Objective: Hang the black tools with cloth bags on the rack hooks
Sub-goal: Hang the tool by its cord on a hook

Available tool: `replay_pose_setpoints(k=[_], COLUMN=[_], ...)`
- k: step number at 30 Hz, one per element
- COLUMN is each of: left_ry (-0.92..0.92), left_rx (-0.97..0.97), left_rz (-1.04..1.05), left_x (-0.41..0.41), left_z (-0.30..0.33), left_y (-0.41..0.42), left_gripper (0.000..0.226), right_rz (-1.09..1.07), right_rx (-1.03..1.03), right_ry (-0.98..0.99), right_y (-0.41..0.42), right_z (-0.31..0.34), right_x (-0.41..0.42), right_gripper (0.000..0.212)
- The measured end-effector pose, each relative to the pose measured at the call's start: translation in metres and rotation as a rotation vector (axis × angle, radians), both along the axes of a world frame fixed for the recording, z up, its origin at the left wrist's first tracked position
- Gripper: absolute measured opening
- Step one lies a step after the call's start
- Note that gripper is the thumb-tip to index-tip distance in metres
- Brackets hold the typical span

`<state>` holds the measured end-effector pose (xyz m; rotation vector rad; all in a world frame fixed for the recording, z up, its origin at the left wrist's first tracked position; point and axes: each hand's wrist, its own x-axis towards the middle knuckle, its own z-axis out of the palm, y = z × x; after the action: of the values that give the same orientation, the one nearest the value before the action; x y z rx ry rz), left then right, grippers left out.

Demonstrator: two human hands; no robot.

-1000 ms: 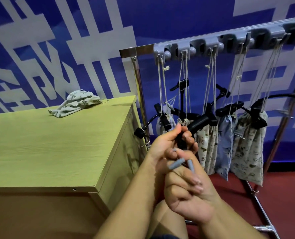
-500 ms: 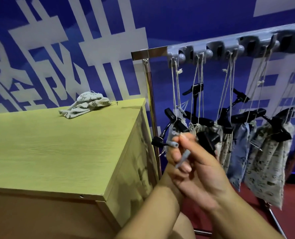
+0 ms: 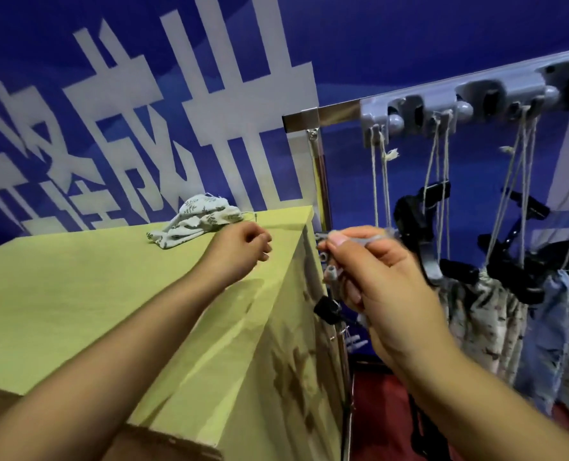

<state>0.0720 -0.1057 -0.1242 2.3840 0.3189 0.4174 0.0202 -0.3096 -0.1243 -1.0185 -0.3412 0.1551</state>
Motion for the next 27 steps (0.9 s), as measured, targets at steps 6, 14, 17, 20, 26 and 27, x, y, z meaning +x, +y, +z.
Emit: replay_pose_setpoints(k=[6,14,17,20,26,27], left_ry=[0.141,0.377,0.437,0.467,0.418,0.401], left_rx=[0.479,0.744,0.849,0.925,1.151,1.176], left_rz=[0.172,0.233,0.222,0.215,0.216,0.201], left_x=[0.103,0.219,0.237,0.238,0.220,0.213], left_z=[-0.039,-0.058,-0.066,-0.070,-0.069,-0.069], left_y=[0.078,0.108,0.119,0.123,0.119,0.119], left_gripper=[0.032,0.037,0.030,0.029,0.026,0.024], right_rz=[0.079,0.117,0.139,0.117,0.054,0.052], right_rx=[-0.060,-0.064,-0.067,-0.063,-0.020,-0.025], right_ry=[-0.022,0.041,0.037,0.020,0.030,0.023], right_y=[0.009,0.010,0.010,0.013,0.017,0.016], right_z=[-0.003,-0.010,-0.016,-0.023,-0.030,-0.030], right_x=[0.031,0.078,0.090,0.096,0.088,0.085], right_gripper=[0.014,0.016,0.013,0.021,0.026,0.033])
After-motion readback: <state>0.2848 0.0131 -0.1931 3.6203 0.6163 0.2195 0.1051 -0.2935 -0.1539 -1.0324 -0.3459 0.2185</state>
